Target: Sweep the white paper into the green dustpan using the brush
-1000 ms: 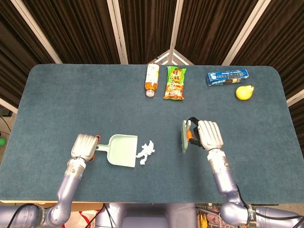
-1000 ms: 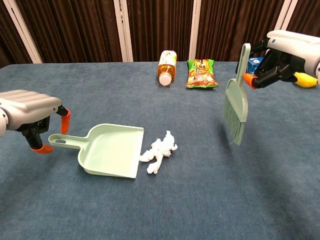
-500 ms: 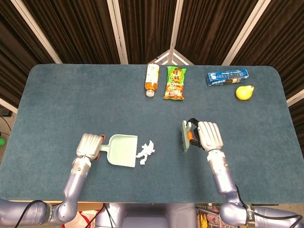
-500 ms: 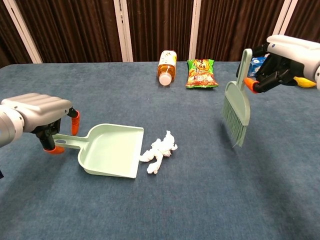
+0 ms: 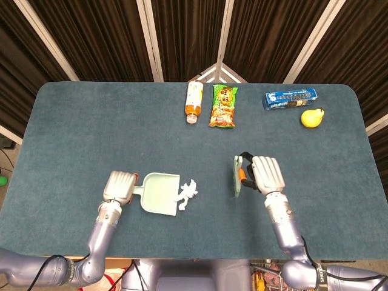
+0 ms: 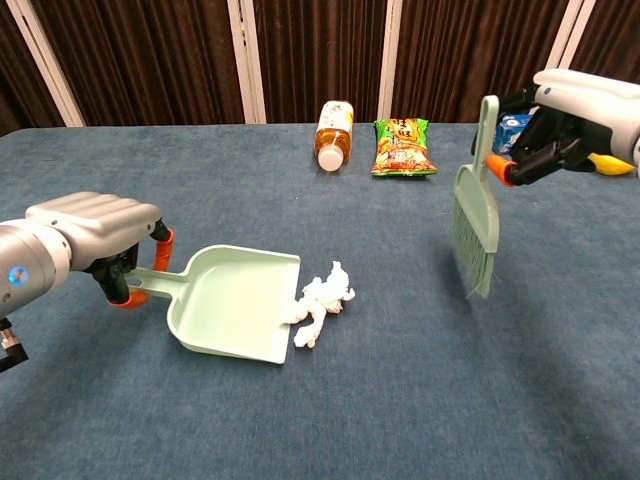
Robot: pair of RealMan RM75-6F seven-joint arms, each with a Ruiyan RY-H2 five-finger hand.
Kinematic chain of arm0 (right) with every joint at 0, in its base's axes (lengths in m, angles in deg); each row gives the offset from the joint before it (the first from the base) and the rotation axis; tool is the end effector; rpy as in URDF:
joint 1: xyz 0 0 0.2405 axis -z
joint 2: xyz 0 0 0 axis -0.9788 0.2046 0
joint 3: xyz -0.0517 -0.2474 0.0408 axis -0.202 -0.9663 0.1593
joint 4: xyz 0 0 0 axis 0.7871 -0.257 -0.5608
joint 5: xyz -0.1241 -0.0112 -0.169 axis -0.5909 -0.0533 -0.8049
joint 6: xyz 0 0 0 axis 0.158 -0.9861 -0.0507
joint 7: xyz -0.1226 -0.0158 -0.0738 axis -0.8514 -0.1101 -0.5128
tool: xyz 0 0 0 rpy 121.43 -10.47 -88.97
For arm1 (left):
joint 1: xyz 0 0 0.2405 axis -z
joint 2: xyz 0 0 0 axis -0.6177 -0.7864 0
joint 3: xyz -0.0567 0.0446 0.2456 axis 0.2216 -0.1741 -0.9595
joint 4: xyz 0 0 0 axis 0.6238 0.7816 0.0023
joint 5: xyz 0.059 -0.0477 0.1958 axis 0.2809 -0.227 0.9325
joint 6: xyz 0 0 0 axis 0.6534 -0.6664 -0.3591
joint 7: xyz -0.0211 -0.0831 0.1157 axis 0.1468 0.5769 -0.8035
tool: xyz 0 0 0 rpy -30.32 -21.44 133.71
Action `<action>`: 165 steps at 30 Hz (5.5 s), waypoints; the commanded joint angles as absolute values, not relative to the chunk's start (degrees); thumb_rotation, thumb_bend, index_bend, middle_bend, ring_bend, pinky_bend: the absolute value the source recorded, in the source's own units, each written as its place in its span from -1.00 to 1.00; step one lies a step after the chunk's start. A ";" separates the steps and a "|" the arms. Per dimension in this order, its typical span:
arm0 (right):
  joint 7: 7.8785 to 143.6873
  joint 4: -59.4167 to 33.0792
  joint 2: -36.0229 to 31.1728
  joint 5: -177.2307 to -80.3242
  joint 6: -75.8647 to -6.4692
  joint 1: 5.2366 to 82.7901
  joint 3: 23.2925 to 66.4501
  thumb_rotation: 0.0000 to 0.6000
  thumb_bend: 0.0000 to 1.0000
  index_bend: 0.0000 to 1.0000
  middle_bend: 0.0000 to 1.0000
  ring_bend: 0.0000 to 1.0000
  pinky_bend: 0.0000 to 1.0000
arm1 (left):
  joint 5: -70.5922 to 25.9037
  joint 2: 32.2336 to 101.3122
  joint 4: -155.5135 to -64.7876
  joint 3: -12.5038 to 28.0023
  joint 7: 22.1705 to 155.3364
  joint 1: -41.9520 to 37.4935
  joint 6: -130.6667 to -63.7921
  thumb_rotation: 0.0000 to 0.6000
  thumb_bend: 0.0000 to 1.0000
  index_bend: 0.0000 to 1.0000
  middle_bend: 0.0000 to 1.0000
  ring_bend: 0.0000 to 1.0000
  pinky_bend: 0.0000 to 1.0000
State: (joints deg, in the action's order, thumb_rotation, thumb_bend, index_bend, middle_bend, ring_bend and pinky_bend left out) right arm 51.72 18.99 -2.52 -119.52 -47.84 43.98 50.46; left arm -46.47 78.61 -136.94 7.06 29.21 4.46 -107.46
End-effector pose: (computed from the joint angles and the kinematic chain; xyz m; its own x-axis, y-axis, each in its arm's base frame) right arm -0.1352 -0.3081 0.0422 0.1130 -0.1883 0.9756 -0.9891 -0.1150 0.0923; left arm -0.1428 0.2906 -0.0368 0.6713 0.3262 0.6655 0.7367 -0.1951 -0.6475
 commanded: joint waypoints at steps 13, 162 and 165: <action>49.33 21.61 -7.64 -120.05 -50.99 44.56 47.37 1.00 0.06 0.90 0.86 0.96 0.82 | -52.98 79.65 -140.47 8.64 23.44 6.92 -111.68 1.00 0.14 0.32 1.00 1.00 1.00; 53.29 37.79 -15.24 -87.20 -58.04 40.25 71.48 1.00 0.11 0.90 0.86 0.96 0.82 | -47.47 80.89 -145.42 9.83 30.52 7.51 -116.05 1.00 -1.00 -0.55 0.95 1.00 1.00; 52.57 35.95 -12.12 -89.39 -56.83 40.74 70.50 1.00 0.11 0.90 0.86 0.96 0.82 | -43.67 77.75 -147.82 8.58 33.19 6.14 -116.01 1.00 -1.00 -0.55 0.95 1.00 1.00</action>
